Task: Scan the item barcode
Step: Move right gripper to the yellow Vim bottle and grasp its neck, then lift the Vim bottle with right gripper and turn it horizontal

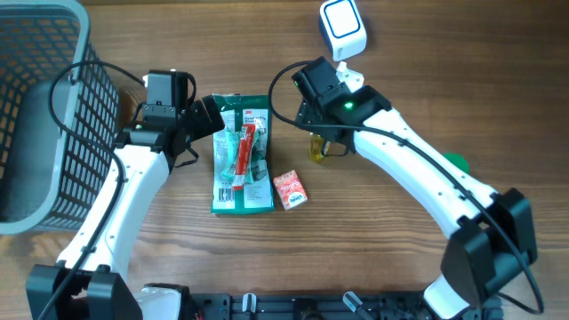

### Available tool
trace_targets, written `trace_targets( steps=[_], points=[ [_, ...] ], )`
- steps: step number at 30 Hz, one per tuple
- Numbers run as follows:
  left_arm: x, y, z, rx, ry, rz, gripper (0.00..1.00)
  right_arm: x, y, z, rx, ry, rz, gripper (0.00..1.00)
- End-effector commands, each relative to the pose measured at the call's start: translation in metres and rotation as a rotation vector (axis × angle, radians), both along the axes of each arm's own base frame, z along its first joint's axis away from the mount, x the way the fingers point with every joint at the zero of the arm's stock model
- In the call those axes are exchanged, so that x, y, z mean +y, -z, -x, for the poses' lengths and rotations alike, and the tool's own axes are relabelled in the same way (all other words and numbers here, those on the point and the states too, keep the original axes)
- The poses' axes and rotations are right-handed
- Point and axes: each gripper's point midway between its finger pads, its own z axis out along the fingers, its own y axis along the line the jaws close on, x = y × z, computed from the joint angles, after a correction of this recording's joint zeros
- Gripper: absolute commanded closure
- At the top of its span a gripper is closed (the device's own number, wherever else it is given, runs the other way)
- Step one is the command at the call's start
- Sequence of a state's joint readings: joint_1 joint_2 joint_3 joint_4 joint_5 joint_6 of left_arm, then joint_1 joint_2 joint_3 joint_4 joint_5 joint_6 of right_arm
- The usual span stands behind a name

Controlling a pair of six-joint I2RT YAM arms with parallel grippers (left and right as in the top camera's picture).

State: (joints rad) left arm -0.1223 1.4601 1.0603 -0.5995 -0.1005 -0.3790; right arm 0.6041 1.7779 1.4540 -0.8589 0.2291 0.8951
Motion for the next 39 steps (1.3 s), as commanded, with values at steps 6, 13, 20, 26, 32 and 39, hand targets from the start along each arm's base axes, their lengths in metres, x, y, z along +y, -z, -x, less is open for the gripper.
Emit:
trace_targets(
  steps=[6, 13, 20, 26, 32, 39],
  points=[
    [0.001, -0.007, -0.003, -0.019, 0.002, -0.007, 0.0, 0.004, 0.032, 0.002, 0.081, 0.018, 0.019, 0.24],
    [0.001, -0.007, -0.003, -0.019, 0.002, -0.007, 0.01, 0.003, 0.032, 0.004, 0.091, 0.009, 0.022, 0.43],
    [0.001, -0.007, -0.003, -0.019, 0.002, -0.007, 0.0, 0.003, 0.033, 0.005, 0.092, -0.19, 0.109, 0.55],
    [0.001, -0.007, -0.003, -0.02, 0.002, -0.007, 0.0, -0.001, 0.033, 0.008, 0.105, -0.281, 0.155, 0.62],
    [0.001, -0.007, -0.003, -0.019, 0.002, -0.007, 0.0, -0.004, 0.012, 0.008, 0.057, -0.466, 0.217, 0.61],
    [0.001, -0.007, -0.003, -0.019, 0.002, -0.007, 0.0, -0.004, 0.012, 0.014, 0.078, -0.563, 0.244, 0.6]
  ],
)
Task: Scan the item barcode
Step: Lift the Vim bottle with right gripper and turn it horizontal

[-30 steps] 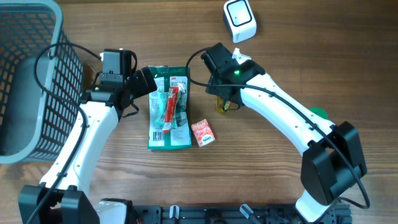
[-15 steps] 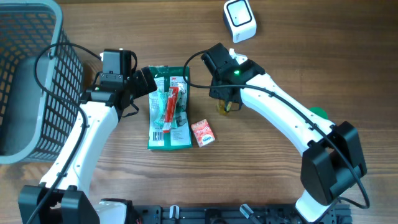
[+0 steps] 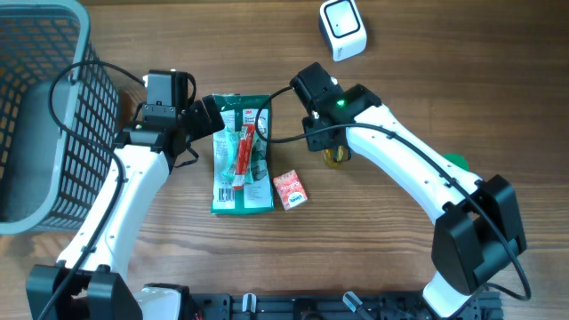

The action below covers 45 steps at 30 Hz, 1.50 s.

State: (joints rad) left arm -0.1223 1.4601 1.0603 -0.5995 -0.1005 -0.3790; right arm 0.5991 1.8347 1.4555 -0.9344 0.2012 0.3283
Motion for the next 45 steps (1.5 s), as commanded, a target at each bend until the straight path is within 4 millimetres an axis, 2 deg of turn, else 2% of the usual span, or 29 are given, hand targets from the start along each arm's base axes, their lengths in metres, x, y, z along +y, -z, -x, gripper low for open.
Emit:
trace_targets(
  steps=[1, 3, 4, 7, 11, 13, 14, 15, 17, 21, 25, 31, 40, 45],
  points=[
    [0.001, -0.007, -0.003, -0.019, 0.002, -0.007, 0.0, 0.004, -0.017, -0.001, -0.028, -0.038, -0.039, 0.53],
    [0.001, -0.007, -0.003, -0.019, 0.002, -0.007, 0.0, 0.004, -0.017, -0.002, -0.029, -0.038, -0.039, 0.47],
    [0.001, -0.007, -0.003, -0.019, 0.002, -0.007, 0.0, 0.004, -0.017, -0.002, -0.029, -0.037, -0.038, 0.33],
    [0.001, -0.007, -0.003, -0.019, 0.002, -0.007, 0.0, 0.002, -0.017, -0.002, -0.028, -0.031, -0.038, 0.14],
    [0.001, -0.007, -0.003, -0.019, 0.002, -0.007, 0.0, -0.001, -0.02, -0.008, -0.038, 0.03, -0.066, 0.1],
    [0.001, -0.007, -0.003, -0.019, 0.002, -0.007, 0.0, 0.004, -0.036, -0.013, -0.048, 0.03, -0.097, 0.07],
    [0.001, -0.007, -0.003, -0.02, 0.002, -0.007, 0.0, 0.007, -0.05, -0.015, -0.055, 0.028, -0.118, 0.05],
    [0.001, -0.007, -0.003, -0.019, 0.002, -0.007, 0.0, 0.01, -0.072, -0.016, -0.061, 0.023, -0.138, 0.05],
    [0.001, -0.007, -0.003, -0.019, 0.002, -0.007, 0.0, 0.005, -0.094, -0.009, -0.041, 0.024, -0.128, 0.03],
    [0.001, -0.007, -0.003, -0.019, 0.002, -0.007, 0.0, -0.006, -0.083, 0.01, 0.048, 0.034, -0.081, 0.0],
    [0.001, -0.007, -0.003, -0.019, 0.002, -0.007, 0.0, -0.016, -0.067, 0.009, 0.103, 0.056, -0.064, 0.0],
    [0.001, -0.007, -0.003, -0.019, 0.002, -0.007, 0.0, -0.015, -0.04, 0.009, 0.188, 0.038, -0.066, 0.01],
    [0.001, -0.007, -0.003, -0.019, 0.002, -0.007, 0.0, -0.016, 0.001, 0.012, 0.206, 0.049, -0.058, 0.11],
    [0.001, -0.007, -0.003, -0.019, 0.002, -0.007, 0.0, -0.014, 0.008, 0.006, 0.179, 0.048, -0.069, 0.16]
  ],
)
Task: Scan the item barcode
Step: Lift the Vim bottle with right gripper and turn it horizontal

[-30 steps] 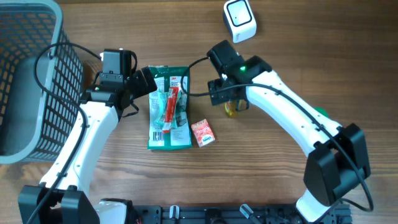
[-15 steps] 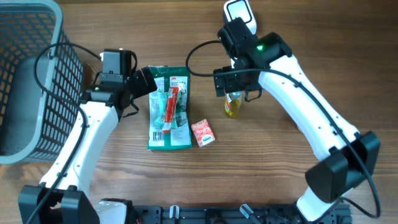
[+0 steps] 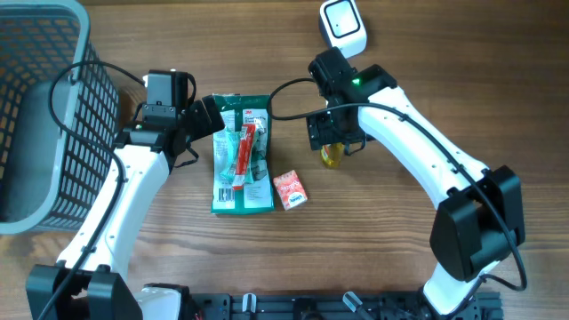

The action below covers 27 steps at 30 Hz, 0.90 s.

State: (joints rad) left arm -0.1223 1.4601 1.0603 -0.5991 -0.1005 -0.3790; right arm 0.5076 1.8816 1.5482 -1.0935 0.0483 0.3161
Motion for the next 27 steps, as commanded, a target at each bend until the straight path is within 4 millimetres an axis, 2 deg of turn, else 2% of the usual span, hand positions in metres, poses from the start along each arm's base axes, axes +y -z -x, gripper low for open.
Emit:
trace_targets(
  steps=[1, 8, 15, 23, 27],
  points=[
    [0.0014, -0.0069, -0.0028, -0.019, 0.002, -0.007, 0.0, 0.0032, 0.0067, -0.0026, -0.002, -0.002, -0.007, 0.17],
    [0.0014, -0.0069, -0.0028, -0.019, 0.002, -0.007, 0.0, 0.0037, 0.007, -0.0038, -0.007, -0.002, -0.009, 0.21],
    [0.0013, -0.0069, -0.0028, -0.019, 0.002, -0.007, 0.0, 0.0036, 0.0072, -0.0033, -0.005, -0.004, -0.008, 0.4],
    [0.0014, -0.0069, -0.0028, -0.019, 0.002, -0.007, 0.0, 0.003, 0.0074, -0.0022, 0.0, -0.003, -0.007, 0.41],
    [0.0013, -0.0069, -0.0028, -0.019, 0.002, -0.007, 0.0, 0.0026, 0.0075, -0.0014, 0.003, -0.002, -0.005, 0.45]
  ],
)
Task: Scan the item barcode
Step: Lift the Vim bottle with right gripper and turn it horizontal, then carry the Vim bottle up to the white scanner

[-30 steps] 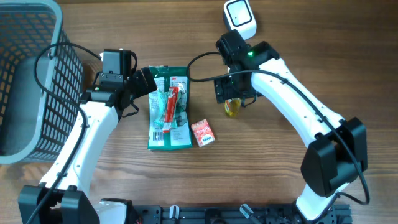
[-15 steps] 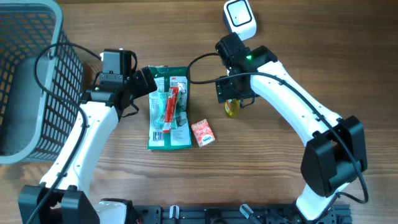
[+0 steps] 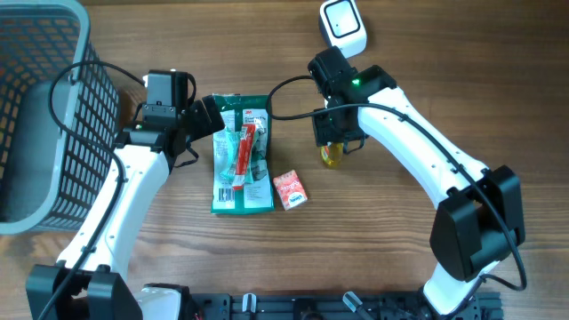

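A small yellow item [image 3: 331,158] sits just below my right gripper [image 3: 332,148], whose fingers point down at it and appear shut on it; the wrist hides most of the grasp. The white barcode scanner [image 3: 342,27] stands at the far edge, above the right arm. My left gripper [image 3: 211,116] rests at the top-left corner of a green packet [image 3: 242,182]. Its fingers are a dark mass, so I cannot make out whether they are open or shut.
A red stick pack [image 3: 243,149] lies on the green packet. A small red box [image 3: 290,189] lies to its right. A grey wire basket [image 3: 44,116] fills the left side. A green object [image 3: 457,163] peeks from behind the right arm.
My right wrist has shifted very slightly to the right over the yellow item. The item, the left arm and everything else on the table stay where they were.
At first my right gripper was left of its present place, with the yellow item at its tip and the arm partly covering the scanner. Then it and the item were lower and further right. After that the wrist stood nearer the scanner, the item below it, as now.
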### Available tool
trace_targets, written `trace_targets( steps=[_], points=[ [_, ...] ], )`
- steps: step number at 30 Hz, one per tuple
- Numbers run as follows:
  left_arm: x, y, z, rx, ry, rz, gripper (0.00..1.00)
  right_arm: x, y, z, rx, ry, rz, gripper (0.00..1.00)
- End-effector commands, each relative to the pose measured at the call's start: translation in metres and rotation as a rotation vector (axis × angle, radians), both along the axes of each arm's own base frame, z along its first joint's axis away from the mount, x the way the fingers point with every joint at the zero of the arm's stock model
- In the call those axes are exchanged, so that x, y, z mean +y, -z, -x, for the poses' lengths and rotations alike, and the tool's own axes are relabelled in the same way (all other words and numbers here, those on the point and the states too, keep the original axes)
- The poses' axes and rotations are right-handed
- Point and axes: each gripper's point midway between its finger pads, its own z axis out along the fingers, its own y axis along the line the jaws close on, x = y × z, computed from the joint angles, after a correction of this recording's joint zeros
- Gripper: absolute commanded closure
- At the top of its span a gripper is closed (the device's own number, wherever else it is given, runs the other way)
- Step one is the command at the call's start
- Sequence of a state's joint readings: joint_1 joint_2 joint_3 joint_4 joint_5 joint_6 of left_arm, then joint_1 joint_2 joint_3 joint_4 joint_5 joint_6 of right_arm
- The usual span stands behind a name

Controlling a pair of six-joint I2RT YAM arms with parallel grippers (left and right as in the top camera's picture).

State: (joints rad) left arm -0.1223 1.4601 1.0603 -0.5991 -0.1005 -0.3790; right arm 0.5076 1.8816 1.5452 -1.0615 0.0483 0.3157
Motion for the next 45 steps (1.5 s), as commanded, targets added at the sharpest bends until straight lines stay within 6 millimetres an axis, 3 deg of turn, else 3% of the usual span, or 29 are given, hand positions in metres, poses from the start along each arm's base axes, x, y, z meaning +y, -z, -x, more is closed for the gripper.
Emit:
trace_targets(
  steps=[1, 7, 11, 14, 18, 22, 25, 29, 32, 45],
  points=[
    [0.001, -0.007, -0.003, -0.019, 0.002, -0.007, 0.0, -0.001, 0.008, 0.005, 0.031, -0.002, 0.01, 0.46],
    [0.001, -0.007, -0.003, -0.019, 0.002, -0.007, 0.0, -0.002, 0.005, 0.007, 0.032, -0.003, 0.012, 0.7],
    [0.001, -0.007, -0.003, -0.019, 0.002, -0.007, 0.0, -0.006, -0.011, 0.009, 0.012, 0.006, -0.014, 0.71],
    [0.001, -0.007, -0.003, -0.019, 0.002, -0.007, 0.0, -0.006, -0.04, 0.013, -0.011, -0.027, -0.12, 0.7],
    [0.001, -0.007, -0.003, -0.019, 0.002, -0.007, 0.0, -0.003, -0.1, 0.023, -0.064, -0.128, -0.413, 0.7],
    [0.001, -0.007, -0.003, -0.019, 0.002, -0.007, 0.0, -0.002, -0.172, 0.049, -0.121, -0.292, -0.798, 0.7],
    [0.001, -0.007, -0.003, -0.019, 0.002, -0.007, 0.0, -0.007, -0.205, 0.069, -0.121, -0.361, -1.024, 0.7],
    [0.001, -0.007, -0.003, -0.019, 0.002, -0.007, 0.0, -0.006, -0.222, 0.09, -0.091, -0.406, -1.161, 0.71],
    [0.001, -0.007, -0.003, -0.019, 0.002, -0.007, 0.0, -0.003, -0.223, 0.099, -0.067, -0.42, -1.175, 0.71],
    [0.001, -0.007, -0.003, -0.019, 0.002, -0.007, 0.0, -0.003, -0.214, 0.104, -0.021, -0.397, -1.186, 0.7]
  ],
)
